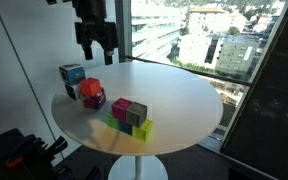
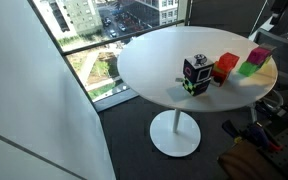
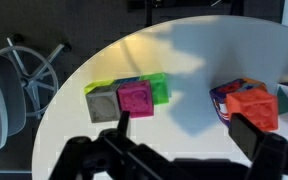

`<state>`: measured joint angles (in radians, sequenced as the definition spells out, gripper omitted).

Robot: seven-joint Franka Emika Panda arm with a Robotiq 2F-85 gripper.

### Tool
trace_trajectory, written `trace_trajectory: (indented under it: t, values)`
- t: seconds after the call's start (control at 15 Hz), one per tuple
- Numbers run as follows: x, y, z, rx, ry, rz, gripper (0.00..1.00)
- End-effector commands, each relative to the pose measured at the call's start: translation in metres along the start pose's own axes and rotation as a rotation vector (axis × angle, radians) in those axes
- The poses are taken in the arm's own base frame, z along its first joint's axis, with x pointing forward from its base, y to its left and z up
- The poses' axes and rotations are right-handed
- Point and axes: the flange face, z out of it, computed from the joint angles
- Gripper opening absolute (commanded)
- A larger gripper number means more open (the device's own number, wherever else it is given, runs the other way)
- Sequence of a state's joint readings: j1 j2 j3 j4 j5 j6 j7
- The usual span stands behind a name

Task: Push the pink and grey block off the other blocks and then put the pink block on the light blue plushy cube

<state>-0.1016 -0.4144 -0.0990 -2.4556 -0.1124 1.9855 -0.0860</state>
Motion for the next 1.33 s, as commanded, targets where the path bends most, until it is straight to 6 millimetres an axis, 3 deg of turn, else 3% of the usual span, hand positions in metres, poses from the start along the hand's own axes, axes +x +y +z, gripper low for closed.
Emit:
trace_trajectory:
  t: [0.0,0.53,1.27]
  values:
    - [-0.005,-0.008,0.006,-0.002,-0.021,0.016,1.00]
    - [-0.019,-0.011,0.031,0.002,-0.020,0.032,1.00]
    - [-0.029,0.001,0.076,0.014,-0.007,0.078,1.00]
